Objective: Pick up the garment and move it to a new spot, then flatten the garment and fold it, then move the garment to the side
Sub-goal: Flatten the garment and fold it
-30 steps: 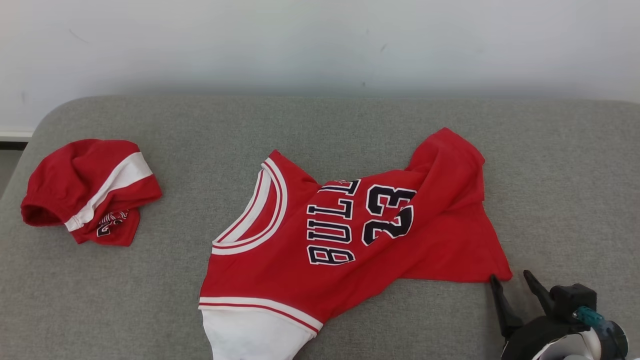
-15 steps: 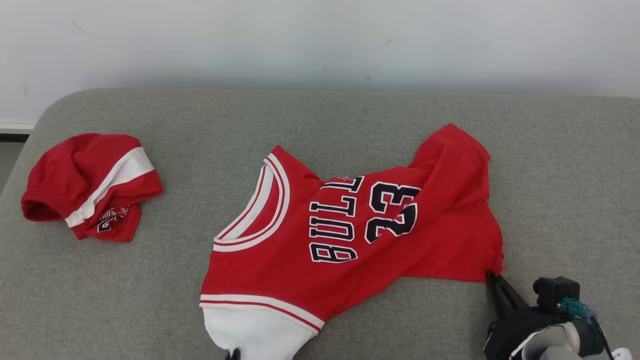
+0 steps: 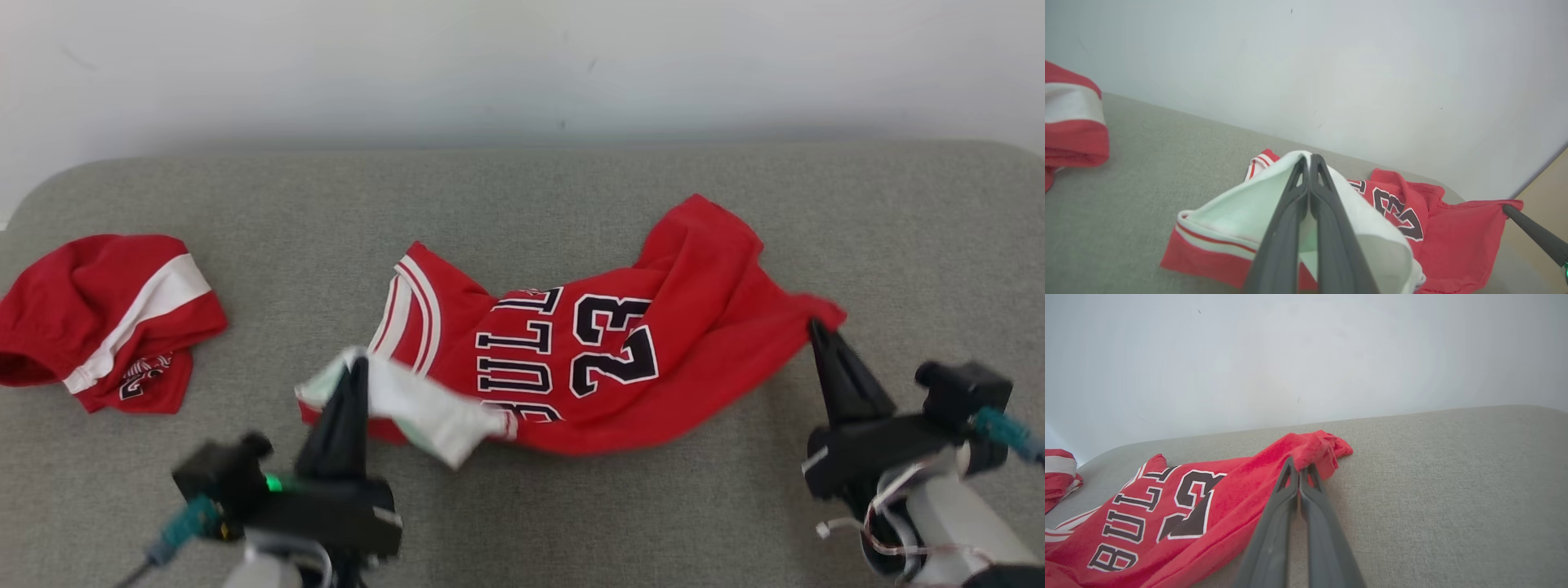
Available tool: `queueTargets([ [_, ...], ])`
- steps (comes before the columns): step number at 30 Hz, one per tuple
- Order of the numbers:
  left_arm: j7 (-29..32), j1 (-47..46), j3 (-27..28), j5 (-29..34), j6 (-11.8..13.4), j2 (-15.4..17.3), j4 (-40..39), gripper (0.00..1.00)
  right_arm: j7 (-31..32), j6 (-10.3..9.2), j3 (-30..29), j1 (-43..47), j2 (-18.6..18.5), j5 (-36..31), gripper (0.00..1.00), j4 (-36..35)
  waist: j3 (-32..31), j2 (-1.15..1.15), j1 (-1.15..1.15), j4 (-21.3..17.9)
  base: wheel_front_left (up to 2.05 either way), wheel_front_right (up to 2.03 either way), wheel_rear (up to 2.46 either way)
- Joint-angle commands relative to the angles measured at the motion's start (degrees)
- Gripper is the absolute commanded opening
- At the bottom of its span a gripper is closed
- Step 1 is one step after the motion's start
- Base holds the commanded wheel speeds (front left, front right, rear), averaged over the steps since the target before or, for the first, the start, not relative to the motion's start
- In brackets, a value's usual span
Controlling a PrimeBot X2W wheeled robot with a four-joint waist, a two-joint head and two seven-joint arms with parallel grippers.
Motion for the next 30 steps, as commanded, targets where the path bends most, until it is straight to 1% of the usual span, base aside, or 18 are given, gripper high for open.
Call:
queueTargets([
  [1, -0.18, -3.25, -0.38, -0.94, 0.07, 1.11, -0.57, 0.00, -0.03, -0.14, 0.27, -2.02, -0.52, 1.21, 0.00, -1.02, 0.68, -0.01, 0.00, -0.86, 0.00, 0.00, 0.00],
  [3, 0.38, -8.42, -0.81, -2.08, 0.07, 2.98, -0.73, 0.00, -0.03, -0.14, 1.04, -4.97, -1.14, 3.27, 0.00, -1.74, 1.62, -0.01, 0.00, -1.60, 0.00, 0.00, 0.00],
  [5, 1.71, -14.38, -1.03, -3.64, 0.07, 3.77, -0.58, 0.00, 0.01, -0.14, 1.93, -8.80, -2.29, 5.18, 0.00, -1.54, 3.06, -0.01, 0.00, -2.16, 0.00, 0.00, 0.00],
  [8, 4.62, -25.16, -0.05, -5.90, 0.07, 5.65, 0.88, 0.00, 1.35, -0.14, 1.94, -16.62, -3.15, 9.43, 0.00, -0.53, 6.79, -0.01, 0.00, -3.16, 0.00, 0.00, 0.00],
  [13, 9.76, -45.74, 0.76, -6.65, 0.44, 6.74, 5.84, 0.00, 6.62, -0.14, 0.01, -32.61, -4.37, 16.63, 0.00, 2.35, 14.98, -0.01, 0.00, -4.50, 0.00, 0.00, 0.00],
  [16, 12.07, -58.79, 0.45, -5.03, 0.56, 7.30, 9.97, 0.00, 9.55, -0.14, -1.74, -42.84, -4.96, 19.45, 0.00, 4.58, 19.97, -0.01, 0.00, -5.07, 0.00, 0.00, 0.00],
  [20, 13.50, -74.41, 0.09, -2.60, 1.48, 7.82, 15.77, 0.00, 12.91, -0.14, -2.75, -56.25, -5.83, 19.46, 0.00, 9.31, 25.84, -0.01, 0.00, -5.96, 0.00, 0.00, 0.00],
  [22, 14.06, -80.97, -0.40, -1.55, 1.32, 7.92, 18.86, 0.00, 12.72, -0.14, -4.25, -62.55, -5.50, 20.04, 0.00, 12.33, 27.65, -0.01, 0.00, -6.31, 0.00, 0.00, 0.00],
  [26, 13.39, -92.86, -1.82, 0.83, 1.28, 7.51, 24.99, 0.00, 11.32, -0.14, -4.09, -72.74, -5.92, 17.72, 0.00, 17.14, 29.74, -0.01, 0.00, -6.34, 0.00, 0.00, 0.00],
  [30, 12.43, -102.09, -3.09, 2.97, 1.30, 7.03, 30.96, 0.00, 10.06, -0.14, -4.24, -81.11, -5.30, 16.34, 0.00, 21.83, 31.03, -0.01, 0.00, -6.41, 0.00, 0.00, 0.00],
])
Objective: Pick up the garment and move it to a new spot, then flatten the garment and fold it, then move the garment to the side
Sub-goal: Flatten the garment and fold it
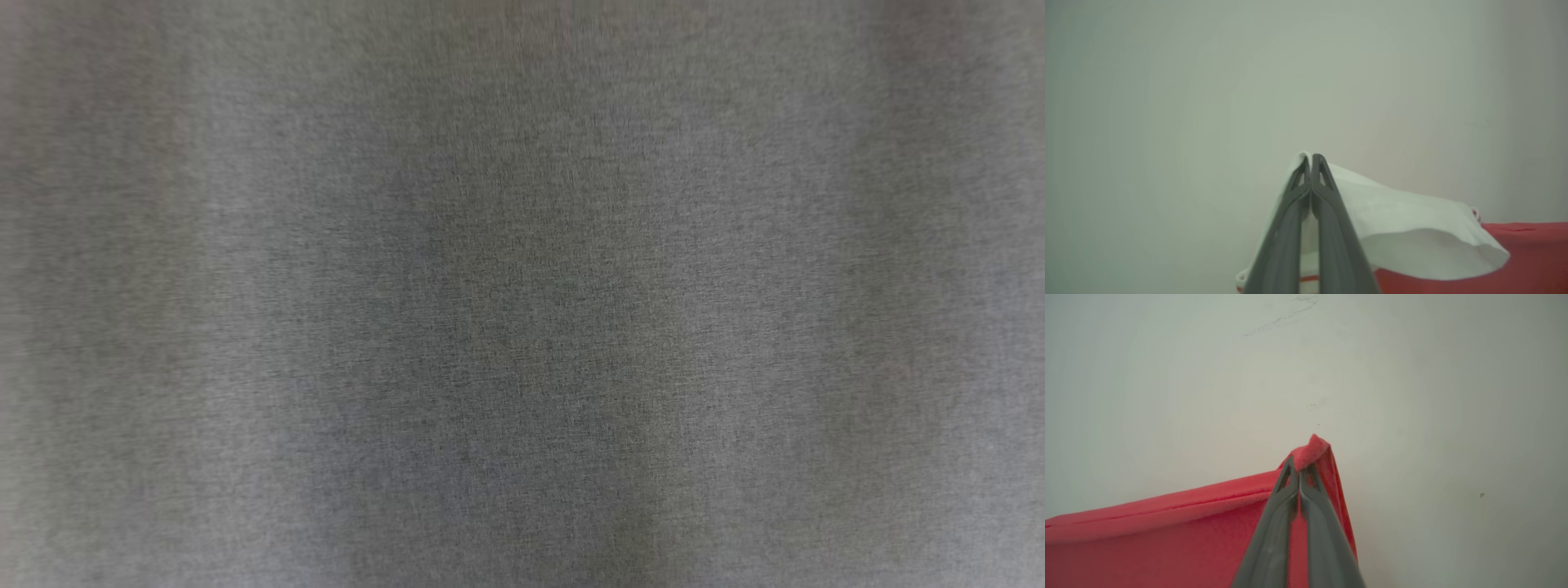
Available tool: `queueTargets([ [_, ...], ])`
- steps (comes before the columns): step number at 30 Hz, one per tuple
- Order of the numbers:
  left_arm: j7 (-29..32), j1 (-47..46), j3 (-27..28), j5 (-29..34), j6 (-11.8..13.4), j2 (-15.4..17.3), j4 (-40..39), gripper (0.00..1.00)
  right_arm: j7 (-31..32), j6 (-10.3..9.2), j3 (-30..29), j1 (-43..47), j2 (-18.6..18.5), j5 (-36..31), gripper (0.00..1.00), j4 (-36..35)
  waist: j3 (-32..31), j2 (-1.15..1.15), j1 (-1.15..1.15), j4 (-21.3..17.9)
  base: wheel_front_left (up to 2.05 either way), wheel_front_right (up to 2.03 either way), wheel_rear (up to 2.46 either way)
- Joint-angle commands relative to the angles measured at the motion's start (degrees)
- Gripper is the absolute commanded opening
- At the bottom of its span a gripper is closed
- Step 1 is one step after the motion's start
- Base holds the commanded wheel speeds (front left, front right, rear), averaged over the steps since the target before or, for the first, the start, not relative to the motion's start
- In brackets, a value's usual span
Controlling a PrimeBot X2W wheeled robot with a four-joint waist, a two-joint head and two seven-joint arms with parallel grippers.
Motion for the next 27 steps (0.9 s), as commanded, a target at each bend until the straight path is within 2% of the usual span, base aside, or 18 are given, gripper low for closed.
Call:
queueTargets([
  [1, -0.74, -3.58, -0.34, 1.00, -0.15, 0.10, 2.23, 0.00, -0.58, -0.14, 0.47, -2.87, 0.24, -1.13, 0.00, 1.64, 3.60, -0.02, -0.02, -1.12, 0.00, 0.00, 0.00],
  [7, -3.65, -11.71, -0.32, 0.90, -0.11, -1.57, 9.24, 0.00, -1.86, -0.14, 1.98, -10.11, 0.31, -3.24, 0.00, 6.15, 4.84, -0.02, -0.02, -0.84, 0.00, 0.00, 0.00],
  [15, -6.34, -14.24, -1.51, 0.62, -0.84, -2.36, 15.50, 0.00, -3.06, -0.14, 3.34, -12.24, 0.71, -3.37, 0.00, 8.91, 6.18, -0.02, -0.02, -0.68, 0.00, 0.00, 0.00],
  [22, -9.84, -10.56, -2.34, -1.36, -1.41, -3.46, 19.11, 0.00, -3.56, -0.14, 5.93, -8.32, 0.14, -0.93, 0.00, 8.12, 7.10, -0.02, -0.02, 0.13, 0.00, 0.00, 0.00],
  [27, -12.07, -2.54, -5.36, -4.20, -1.34, -2.62, 13.77, 0.00, -4.55, -0.14, 8.09, -0.04, -1.29, 3.74, 0.00, 2.11, 5.17, -0.02, -0.02, 0.03, 0.00, 0.00, 0.00],
])
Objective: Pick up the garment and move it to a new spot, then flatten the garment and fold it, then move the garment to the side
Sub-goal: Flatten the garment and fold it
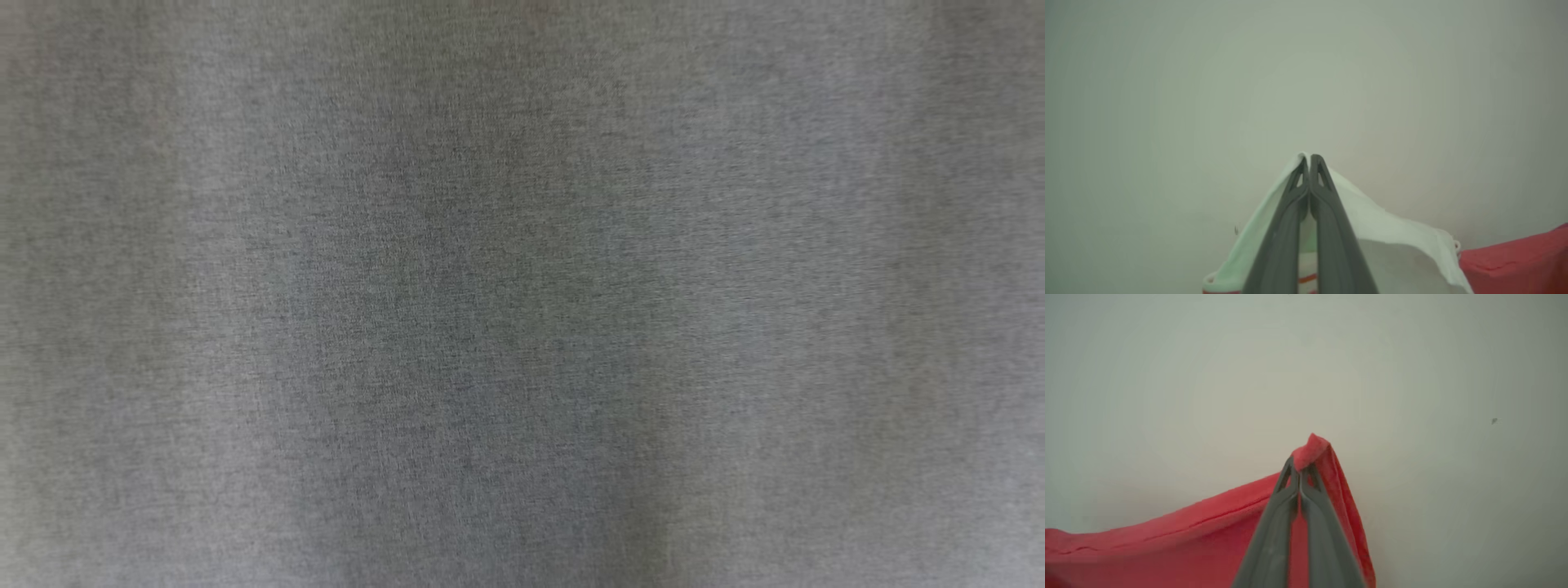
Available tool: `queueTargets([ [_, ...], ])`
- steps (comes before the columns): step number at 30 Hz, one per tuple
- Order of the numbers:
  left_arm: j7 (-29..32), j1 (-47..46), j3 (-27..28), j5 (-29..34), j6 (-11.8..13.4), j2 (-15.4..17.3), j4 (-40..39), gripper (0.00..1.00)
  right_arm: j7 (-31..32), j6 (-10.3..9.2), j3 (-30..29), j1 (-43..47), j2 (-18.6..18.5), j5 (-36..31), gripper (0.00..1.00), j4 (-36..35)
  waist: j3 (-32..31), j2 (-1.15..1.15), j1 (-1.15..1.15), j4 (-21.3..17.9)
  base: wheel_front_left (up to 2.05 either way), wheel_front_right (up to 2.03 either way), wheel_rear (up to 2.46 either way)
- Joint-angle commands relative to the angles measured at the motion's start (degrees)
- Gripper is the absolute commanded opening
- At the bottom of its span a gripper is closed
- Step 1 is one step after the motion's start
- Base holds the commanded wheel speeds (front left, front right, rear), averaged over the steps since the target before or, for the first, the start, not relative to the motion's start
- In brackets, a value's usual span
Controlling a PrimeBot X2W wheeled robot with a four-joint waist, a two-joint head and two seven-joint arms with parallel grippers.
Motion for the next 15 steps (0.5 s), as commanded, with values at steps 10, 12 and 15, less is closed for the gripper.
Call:
queueTargets([
  [10, -1.32, 33.41, 3.83, -5.29, 2.17, 6.83, -26.12, 0.00, -2.87, -0.14, 4.66, 29.82, -6.31, 11.03, 0.00, -18.35, -9.90, -0.01, 0.00, -0.03, 0.00, 0.00, 0.00],
  [12, -1.34, 42.31, 4.73, -5.15, 4.12, 7.64, -32.92, 0.00, -3.67, -0.14, 5.40, 36.27, -6.90, 12.65, 0.00, -21.70, -11.91, -0.01, 0.00, -0.09, 0.00, 0.00, 0.00],
  [15, -1.26, 55.34, 6.00, -7.18, 6.76, 8.22, -42.76, 0.00, -4.58, -0.14, 6.47, 44.78, -7.47, 14.03, 0.00, -26.41, -14.46, -0.01, 0.00, -0.31, 0.00, 0.00, 0.00],
])
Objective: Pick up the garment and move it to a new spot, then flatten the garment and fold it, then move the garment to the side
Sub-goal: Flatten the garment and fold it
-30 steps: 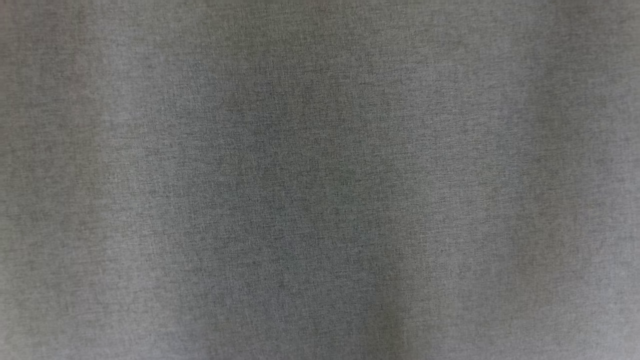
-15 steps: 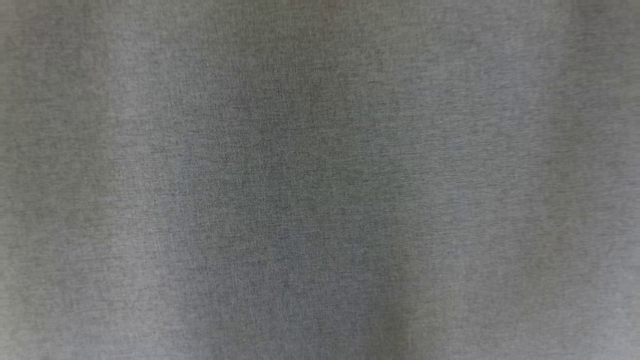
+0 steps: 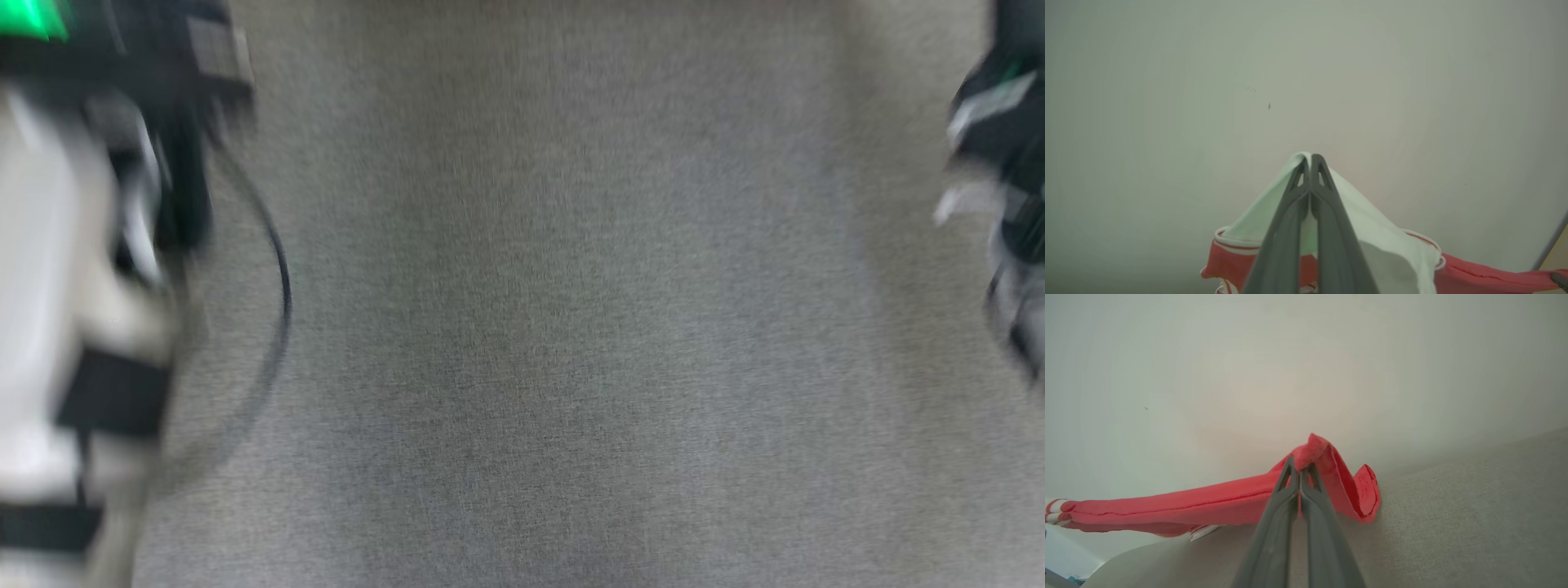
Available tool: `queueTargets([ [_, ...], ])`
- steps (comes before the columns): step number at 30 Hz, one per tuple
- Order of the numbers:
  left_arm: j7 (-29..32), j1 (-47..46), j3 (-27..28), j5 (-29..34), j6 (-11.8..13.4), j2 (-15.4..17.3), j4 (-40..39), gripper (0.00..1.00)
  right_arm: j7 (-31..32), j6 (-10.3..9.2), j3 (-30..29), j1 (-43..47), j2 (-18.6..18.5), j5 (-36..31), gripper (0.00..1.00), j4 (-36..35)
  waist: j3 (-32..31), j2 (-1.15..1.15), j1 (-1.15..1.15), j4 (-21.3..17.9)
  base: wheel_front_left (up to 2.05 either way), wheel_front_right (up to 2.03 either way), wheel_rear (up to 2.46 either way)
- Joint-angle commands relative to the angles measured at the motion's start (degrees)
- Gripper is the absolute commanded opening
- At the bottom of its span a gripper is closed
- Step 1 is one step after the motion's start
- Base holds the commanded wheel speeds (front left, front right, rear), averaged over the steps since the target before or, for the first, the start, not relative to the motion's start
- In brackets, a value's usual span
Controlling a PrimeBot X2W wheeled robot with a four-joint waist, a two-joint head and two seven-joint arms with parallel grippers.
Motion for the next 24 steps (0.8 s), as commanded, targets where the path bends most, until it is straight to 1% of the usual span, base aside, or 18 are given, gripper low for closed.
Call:
queueTargets([
  [1, 0.13, 8.32, -0.30, 0.86, 2.01, 1.79, -6.14, 0.00, -0.66, -0.14, 0.58, 5.87, -0.50, 1.04, 0.00, -2.48, -5.36, 0.01, 0.02, -0.11, 0.00, 0.00, 0.00],
  [2, 0.09, 12.46, -0.33, 1.29, 3.34, 2.56, -9.23, 0.00, -0.83, -0.14, 0.93, 8.44, -0.78, 0.86, 0.00, -3.66, -6.17, 0.01, 0.02, -0.18, 0.00, 0.00, 0.00],
  [5, 0.12, 24.94, 0.43, -0.13, 6.33, 2.82, -16.88, 0.00, -1.37, -0.14, 1.08, 15.83, -0.26, 1.32, 0.00, -6.52, -9.05, 0.01, 0.02, -0.34, 0.00, 0.00, 0.00],
  [6, 0.05, 28.61, 1.43, -1.59, 7.01, 2.21, -19.31, 0.00, -1.54, -0.14, 1.02, 18.10, 0.02, 1.36, 0.00, -7.28, -9.93, 0.01, 0.02, -0.36, 0.00, 0.00, 0.00],
  [8, -0.03, 35.69, 1.77, -2.16, 7.67, 2.31, -23.32, 0.00, -1.65, -0.14, 0.88, 22.14, 0.42, 1.21, 0.00, -8.42, -11.37, 0.01, 0.02, -0.41, 0.00, 0.00, 0.00],
  [10, -0.09, 41.92, 1.80, -3.26, 8.26, 1.47, -25.90, 0.00, -1.65, -0.14, 0.27, 25.99, 0.75, 1.59, 0.00, -9.18, -12.84, 0.01, 0.02, -0.16, 0.00, 0.00, 0.00],
  [11, -0.09, 41.92, 1.80, -3.26, 8.26, 1.47, -25.90, 0.00, -1.65, -0.14, 0.27, 25.99, 0.75, 1.59, 0.00, -9.18, -12.84, 0.01, 0.02, -0.16, 0.00, 0.00, 0.00],
  [13, -0.14, 47.02, 1.00, -3.27, 8.25, 1.03, -27.76, 0.00, -1.78, -0.14, -0.98, 29.79, 0.96, 2.09, 0.00, -9.78, -14.09, 0.01, 0.02, 0.39, 0.00, 0.00, 0.00],
  [16, -0.13, 53.24, -0.22, -3.77, 8.44, 0.00, -28.23, 0.00, -1.89, -0.14, -2.42, 35.10, 0.82, 1.26, 0.00, -10.29, -15.91, 0.01, 0.02, 0.87, 0.00, 0.00, 0.00],
  [17, -0.15, 55.10, 0.00, -4.31, 8.65, -0.90, -28.34, 0.00, -1.92, -0.14, -3.27, 36.83, 1.08, 1.63, 0.00, -10.22, -16.52, 0.01, 0.02, 0.93, 0.00, 0.00, 0.00],
  [24, -0.21, 66.31, 0.42, -3.71, 7.83, -4.65, -27.40, 0.00, -1.95, -0.14, -8.25, 47.86, 1.86, 0.65, 0.00, -10.33, -19.72, 0.01, 0.02, 1.25, 0.00, 0.00, 0.00],
])
